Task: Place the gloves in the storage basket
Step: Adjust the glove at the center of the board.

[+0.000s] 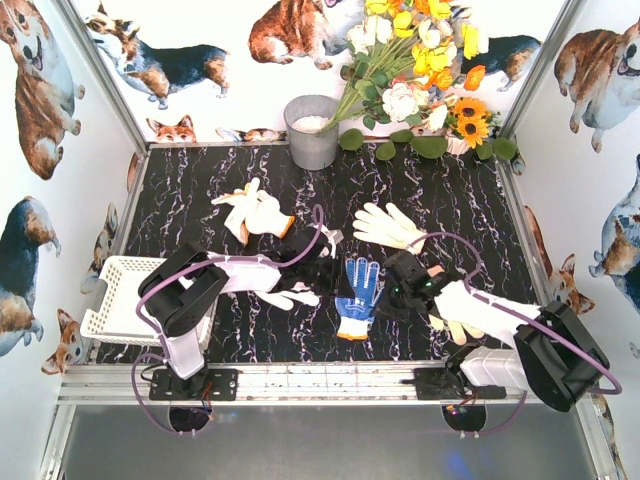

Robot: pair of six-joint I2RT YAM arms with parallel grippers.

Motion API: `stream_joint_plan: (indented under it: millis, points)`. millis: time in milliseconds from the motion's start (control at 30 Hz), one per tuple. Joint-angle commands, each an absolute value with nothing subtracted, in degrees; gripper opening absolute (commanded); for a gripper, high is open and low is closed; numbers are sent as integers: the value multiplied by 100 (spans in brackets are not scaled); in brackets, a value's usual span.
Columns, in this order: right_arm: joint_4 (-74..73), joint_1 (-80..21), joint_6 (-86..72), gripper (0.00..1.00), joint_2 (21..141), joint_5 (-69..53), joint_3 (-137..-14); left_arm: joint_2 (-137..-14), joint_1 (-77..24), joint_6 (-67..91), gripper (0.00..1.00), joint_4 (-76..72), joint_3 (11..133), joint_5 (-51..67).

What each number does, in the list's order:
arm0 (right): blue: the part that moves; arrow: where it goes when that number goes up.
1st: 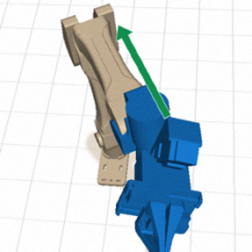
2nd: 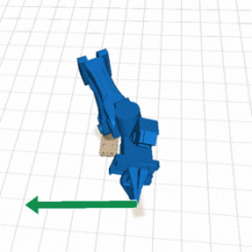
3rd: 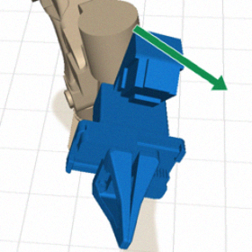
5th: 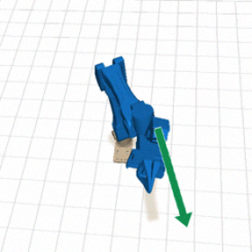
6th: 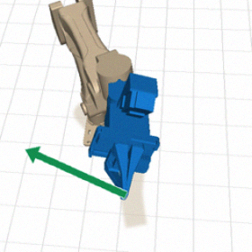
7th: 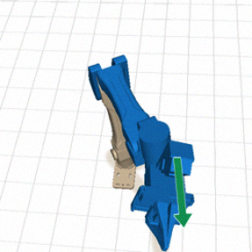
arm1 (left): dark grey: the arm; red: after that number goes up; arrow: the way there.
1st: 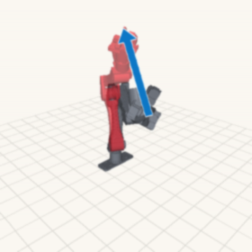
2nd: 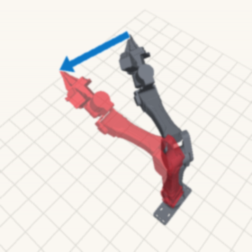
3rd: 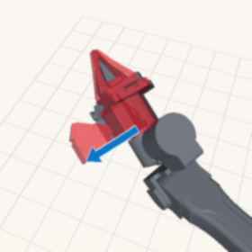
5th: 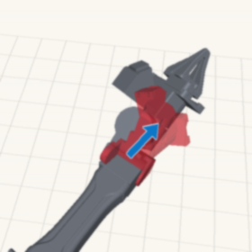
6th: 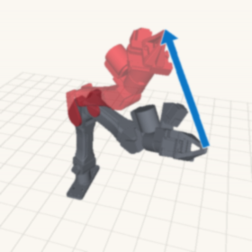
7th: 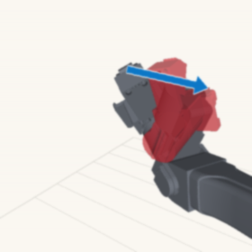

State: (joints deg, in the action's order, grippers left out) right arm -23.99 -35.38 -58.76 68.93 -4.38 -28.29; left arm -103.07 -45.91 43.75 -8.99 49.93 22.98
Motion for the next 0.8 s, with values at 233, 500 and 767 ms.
stream_joint_plan:
  millis: [233,500,767]
  points:
    - [-1876,-3582,-5431,0,7594,-868,-3319,-10046,-4500,3659,32,-219,4849,1735]
    - [-2195,-3630,-5435,1,7497,-660,-3323,-9748,-4500,3777,33,-205,4604,1614]
    - [-2953,-3630,-5254,25,6981,-413,-3496,-9501,-4500,3567,52,-387,4779,1665]
